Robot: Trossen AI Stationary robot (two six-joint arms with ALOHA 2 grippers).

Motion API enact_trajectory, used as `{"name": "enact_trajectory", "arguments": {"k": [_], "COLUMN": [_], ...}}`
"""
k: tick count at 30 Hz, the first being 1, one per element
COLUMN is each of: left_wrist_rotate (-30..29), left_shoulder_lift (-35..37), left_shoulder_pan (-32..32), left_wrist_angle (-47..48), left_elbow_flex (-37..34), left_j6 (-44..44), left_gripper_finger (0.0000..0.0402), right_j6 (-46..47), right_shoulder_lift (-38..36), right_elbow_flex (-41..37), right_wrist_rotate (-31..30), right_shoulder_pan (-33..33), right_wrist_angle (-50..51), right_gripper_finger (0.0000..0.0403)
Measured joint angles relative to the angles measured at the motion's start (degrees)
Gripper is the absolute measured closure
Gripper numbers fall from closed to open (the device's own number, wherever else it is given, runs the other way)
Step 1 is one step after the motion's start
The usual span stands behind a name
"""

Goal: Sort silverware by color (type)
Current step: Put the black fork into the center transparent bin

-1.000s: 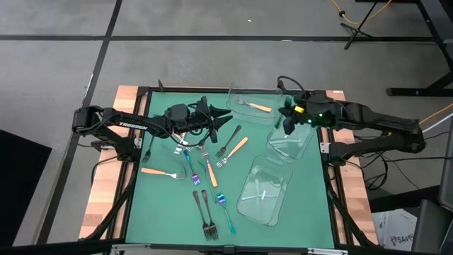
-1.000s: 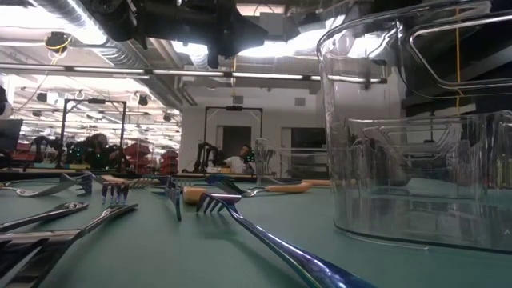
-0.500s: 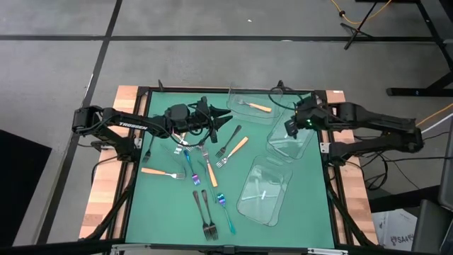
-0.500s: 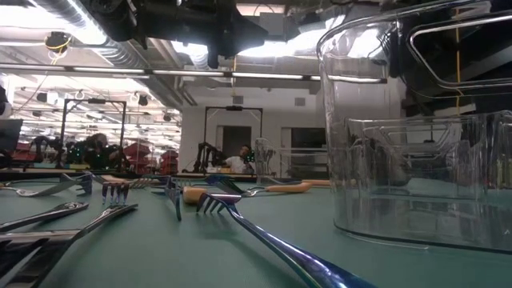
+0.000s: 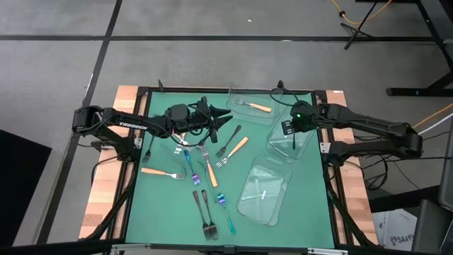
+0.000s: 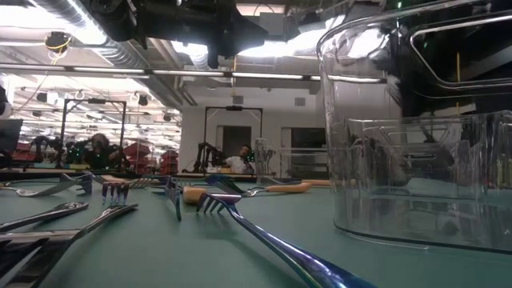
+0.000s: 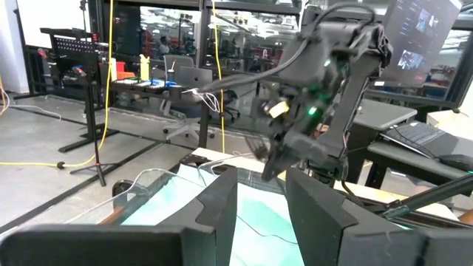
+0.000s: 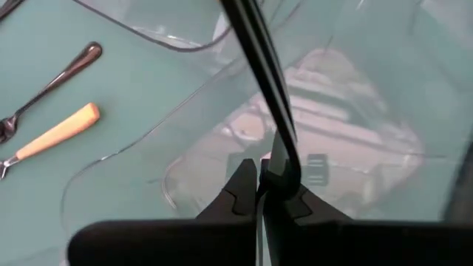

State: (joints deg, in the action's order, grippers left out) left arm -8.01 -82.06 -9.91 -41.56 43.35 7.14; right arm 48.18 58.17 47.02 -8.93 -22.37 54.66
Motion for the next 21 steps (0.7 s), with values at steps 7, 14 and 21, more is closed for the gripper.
{"name": "enact_trajectory", "arguments": {"k": [7, 14, 21], "left_wrist_rotate": [0.0, 0.0, 0.0], "left_shoulder_lift": [0.0, 0.0, 0.0], "left_shoulder_pan": [0.0, 0.0, 0.0], "left_wrist_angle": [0.0, 0.1, 0.1], "left_elbow_flex": [0.0, 0.0, 0.0], "left_j6": [0.0, 0.0, 0.0], "left_gripper_finger": [0.0291, 0.0291, 0.0291], "right_j6": [-2.1, -3.4, -4.8], "right_shoulder_lift": [0.0, 0.0, 0.0], "right_elbow_flex": [-7.5, -14.5, -18.8], "right_wrist_rotate": [4.6, 9.2, 9.6], "right_shoulder_pan": [-6.5, -12.1, -15.3], "right_wrist_angle": [-7.7, -15.8, -19.2], "right_gripper_finger": [0.0403, 0.0403, 0.0403]}}
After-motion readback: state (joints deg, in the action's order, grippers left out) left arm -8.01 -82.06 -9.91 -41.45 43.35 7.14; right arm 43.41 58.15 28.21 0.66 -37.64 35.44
